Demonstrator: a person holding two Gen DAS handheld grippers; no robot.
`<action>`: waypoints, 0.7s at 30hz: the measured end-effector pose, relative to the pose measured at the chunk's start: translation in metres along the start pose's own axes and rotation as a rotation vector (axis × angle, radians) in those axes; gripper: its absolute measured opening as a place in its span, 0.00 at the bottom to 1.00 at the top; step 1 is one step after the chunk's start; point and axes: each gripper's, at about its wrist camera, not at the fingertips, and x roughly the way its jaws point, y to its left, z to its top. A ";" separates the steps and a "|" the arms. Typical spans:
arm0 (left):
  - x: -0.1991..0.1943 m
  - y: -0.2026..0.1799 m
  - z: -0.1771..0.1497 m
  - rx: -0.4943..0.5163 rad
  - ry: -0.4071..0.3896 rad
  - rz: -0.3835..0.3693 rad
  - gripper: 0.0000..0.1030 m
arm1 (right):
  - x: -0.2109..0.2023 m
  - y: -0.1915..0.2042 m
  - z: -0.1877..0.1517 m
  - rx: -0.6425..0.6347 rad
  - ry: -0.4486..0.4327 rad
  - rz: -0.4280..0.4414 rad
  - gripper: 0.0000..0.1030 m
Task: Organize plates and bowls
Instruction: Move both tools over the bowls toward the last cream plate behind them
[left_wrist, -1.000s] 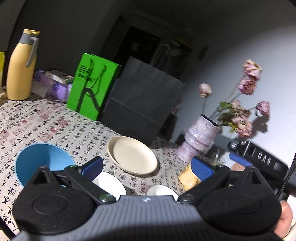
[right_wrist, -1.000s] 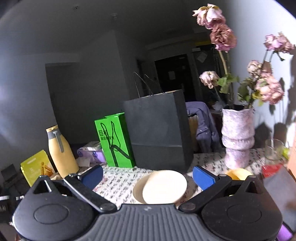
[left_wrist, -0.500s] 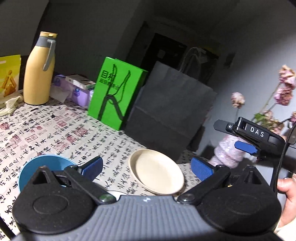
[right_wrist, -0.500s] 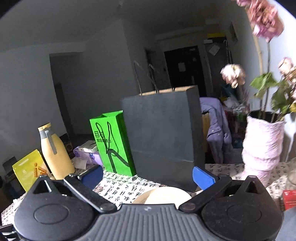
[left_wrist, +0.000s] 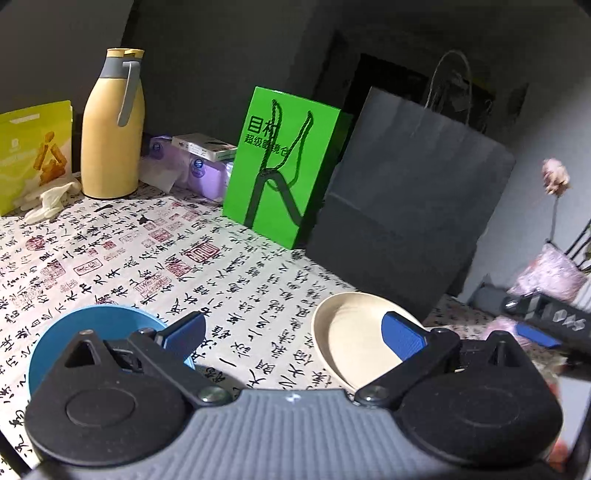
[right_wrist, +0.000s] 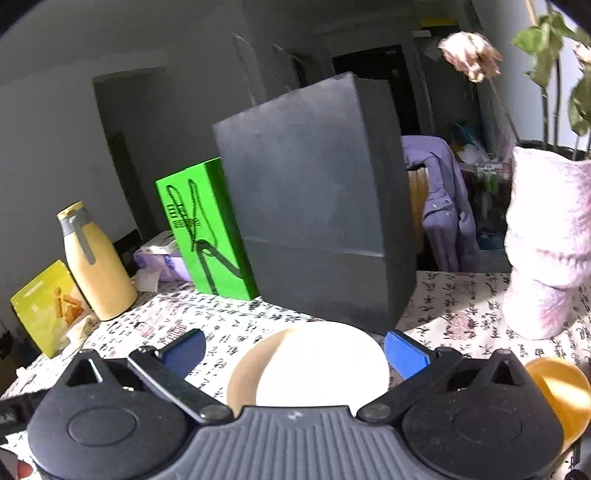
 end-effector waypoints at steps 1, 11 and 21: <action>0.004 -0.003 -0.001 -0.002 0.007 0.008 1.00 | -0.001 -0.003 0.000 0.009 -0.006 0.009 1.00; 0.037 -0.031 0.003 -0.019 0.035 0.104 1.00 | -0.009 -0.017 0.002 0.057 -0.007 0.038 1.00; 0.066 -0.045 0.008 0.028 0.081 0.188 1.00 | 0.010 -0.027 -0.002 0.080 0.049 -0.003 1.00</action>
